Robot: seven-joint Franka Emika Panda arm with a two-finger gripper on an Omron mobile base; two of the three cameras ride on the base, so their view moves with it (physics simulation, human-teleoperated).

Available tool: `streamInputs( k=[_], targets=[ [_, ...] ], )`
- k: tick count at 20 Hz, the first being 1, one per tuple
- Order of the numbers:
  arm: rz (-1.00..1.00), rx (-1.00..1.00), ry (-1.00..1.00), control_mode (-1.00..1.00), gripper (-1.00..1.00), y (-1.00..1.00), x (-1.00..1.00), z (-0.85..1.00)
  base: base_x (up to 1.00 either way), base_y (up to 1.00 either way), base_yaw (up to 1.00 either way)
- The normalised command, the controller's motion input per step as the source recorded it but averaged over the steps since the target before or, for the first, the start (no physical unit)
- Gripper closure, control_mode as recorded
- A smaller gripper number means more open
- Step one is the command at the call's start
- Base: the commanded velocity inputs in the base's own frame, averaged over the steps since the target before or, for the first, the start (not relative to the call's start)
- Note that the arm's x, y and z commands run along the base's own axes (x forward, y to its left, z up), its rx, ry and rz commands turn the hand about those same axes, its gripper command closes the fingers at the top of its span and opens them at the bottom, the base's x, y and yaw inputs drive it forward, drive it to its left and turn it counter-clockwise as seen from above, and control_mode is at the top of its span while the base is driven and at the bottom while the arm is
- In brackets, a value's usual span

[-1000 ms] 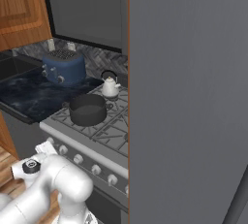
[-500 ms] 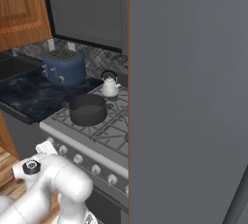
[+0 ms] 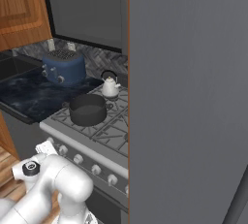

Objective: Pick the kettle from the cabinet and place it on a stove burner. Then pick the pot from the counter and place it on another stove burner. Finally, turn both burners on.

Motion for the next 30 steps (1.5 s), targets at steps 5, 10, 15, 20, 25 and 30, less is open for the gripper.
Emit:
streamInputs(
  k=[5, 10, 15, 20, 25, 30],
  targets=[
    [0.0, 0.0, -0.04, -1.0, 1.0, -0.02, 0.0, 0.02, 0.0, 0.0, 0.0],
    [0.0, -0.02, -0.01, -1.0, 1.0, -0.01, 0.0, 0.01, 0.0, 0.0, 0.0],
    [0.0, -0.03, 0.0, -1.0, 1.0, -0.07, -0.04, 0.0, 0.0, 0.0, 0.0],
    [0.0, -0.07, 0.0, -1.0, 1.0, -0.14, -0.02, 0.0, 0.0, 0.0, 0.0],
    [0.01, -0.11, 0.0, -1.0, 1.0, -0.13, 0.0, 0.0, 0.0, 0.0, 0.0],
    [0.0, -0.12, 0.0, -1.0, 1.0, -0.13, 0.0, 0.0, 0.0, 0.0, 0.0]
  ],
)
